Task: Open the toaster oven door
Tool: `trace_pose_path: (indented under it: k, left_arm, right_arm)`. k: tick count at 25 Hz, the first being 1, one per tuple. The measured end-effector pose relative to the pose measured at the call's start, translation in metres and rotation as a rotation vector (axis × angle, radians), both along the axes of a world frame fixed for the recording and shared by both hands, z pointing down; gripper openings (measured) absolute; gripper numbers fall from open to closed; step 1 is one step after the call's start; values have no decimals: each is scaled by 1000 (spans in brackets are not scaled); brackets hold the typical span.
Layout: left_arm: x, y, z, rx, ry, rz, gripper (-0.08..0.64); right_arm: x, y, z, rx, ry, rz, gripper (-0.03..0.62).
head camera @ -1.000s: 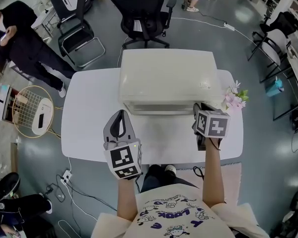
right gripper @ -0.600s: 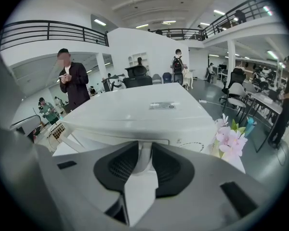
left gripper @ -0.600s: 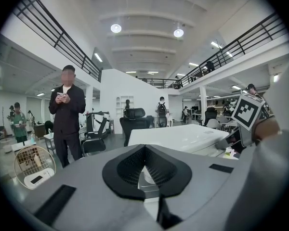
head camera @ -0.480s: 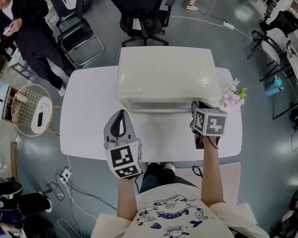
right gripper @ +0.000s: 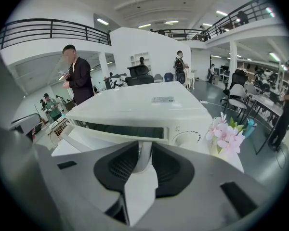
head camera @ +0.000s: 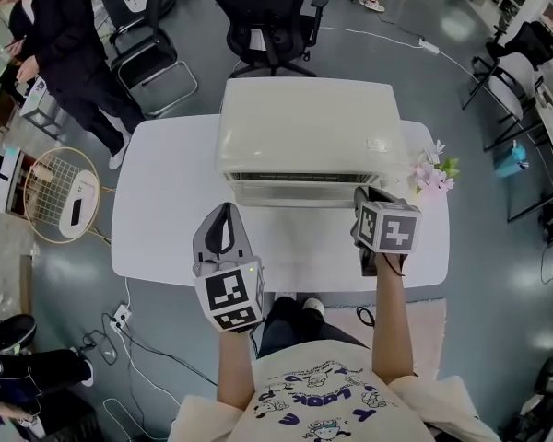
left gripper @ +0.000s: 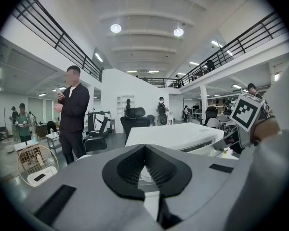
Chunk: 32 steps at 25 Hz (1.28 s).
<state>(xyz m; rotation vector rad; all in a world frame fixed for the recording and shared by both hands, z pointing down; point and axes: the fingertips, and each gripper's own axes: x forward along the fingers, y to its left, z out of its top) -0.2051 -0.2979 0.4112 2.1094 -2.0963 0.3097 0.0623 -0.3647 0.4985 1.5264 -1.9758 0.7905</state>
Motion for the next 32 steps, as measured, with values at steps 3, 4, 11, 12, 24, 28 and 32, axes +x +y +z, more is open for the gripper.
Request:
trace_pose_path:
  k: [3, 4, 11, 12, 24, 28, 32]
  left_arm:
    - [3, 11, 1, -2, -1, -8, 5]
    - [4, 14, 1, -2, -2, -10, 5]
    - [12, 40, 4, -8, -5, -36, 5]
    - [13, 45, 4, -9, -6, -40, 5]
    - [19, 70, 12, -29, -10, -22, 5]
    - [18, 73, 13, -39, -9, 7, 5]
    - [14, 78, 11, -38, -19, 39, 5]
  right_arm:
    - [1, 10, 1, 0, -1, -9, 86]
    - [2, 13, 3, -1, -1, -13, 86]
    - [2, 35, 13, -12, -9, -41, 86]
    - [2, 39, 14, -13, -9, -45, 86]
    - [4, 72, 32, -29, 13, -37, 78]
    - [4, 81, 38, -22, 40, -16, 75]
    - [6, 91, 42, -14, 32, 11, 72]
